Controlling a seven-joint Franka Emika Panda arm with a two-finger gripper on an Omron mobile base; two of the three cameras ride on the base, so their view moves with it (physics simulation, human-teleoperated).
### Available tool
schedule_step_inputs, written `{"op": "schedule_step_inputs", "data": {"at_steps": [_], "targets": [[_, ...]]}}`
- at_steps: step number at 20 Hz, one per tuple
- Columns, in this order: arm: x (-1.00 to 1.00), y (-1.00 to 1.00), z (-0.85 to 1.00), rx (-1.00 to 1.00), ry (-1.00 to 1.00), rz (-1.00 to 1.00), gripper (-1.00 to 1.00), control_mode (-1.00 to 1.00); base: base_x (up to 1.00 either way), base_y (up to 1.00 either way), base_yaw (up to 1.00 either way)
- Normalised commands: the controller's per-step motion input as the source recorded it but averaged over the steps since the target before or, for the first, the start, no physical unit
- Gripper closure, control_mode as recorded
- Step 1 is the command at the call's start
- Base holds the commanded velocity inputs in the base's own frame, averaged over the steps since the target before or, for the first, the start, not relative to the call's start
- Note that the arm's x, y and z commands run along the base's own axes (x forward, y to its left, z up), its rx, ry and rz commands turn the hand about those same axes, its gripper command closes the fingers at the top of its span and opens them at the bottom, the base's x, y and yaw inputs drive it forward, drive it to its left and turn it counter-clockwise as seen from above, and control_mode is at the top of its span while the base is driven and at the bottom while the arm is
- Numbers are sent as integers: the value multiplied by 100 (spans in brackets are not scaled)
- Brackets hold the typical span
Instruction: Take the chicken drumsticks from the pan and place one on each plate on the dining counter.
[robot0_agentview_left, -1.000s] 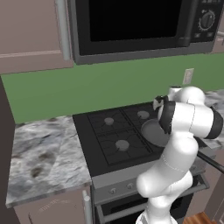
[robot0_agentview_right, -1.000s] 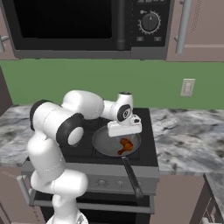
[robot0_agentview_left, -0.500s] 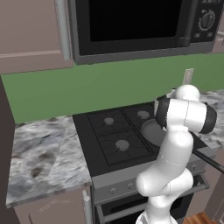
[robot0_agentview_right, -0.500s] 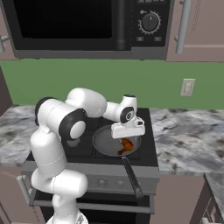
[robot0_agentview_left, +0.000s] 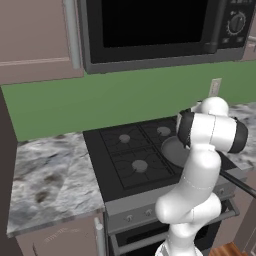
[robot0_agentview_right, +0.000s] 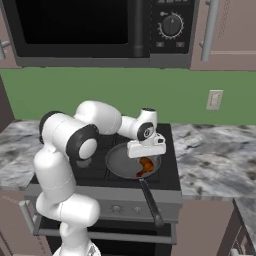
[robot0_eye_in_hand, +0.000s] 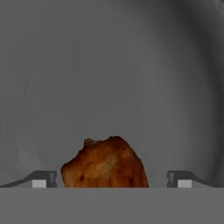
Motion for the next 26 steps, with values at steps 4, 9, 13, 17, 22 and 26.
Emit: {"op": "schedule_step_inputs", "data": {"at_steps": [4,9,13,17,22,26], "targets": [[-14,0,0,0,-10,0,-100,-100,0,0,0],[-2,0,-4,0,-8,0,-100,-100,0,0,0],[1,0,-14,0,0,0,-100,-100,0,0,0],[7,0,-20,0,0,0,-100,-100,0,0,0],[0,0,-18,0,0,0,-100,-100,0,0,0],[0,0,-16,0,0,0,100,-100,0,0,0]]}}
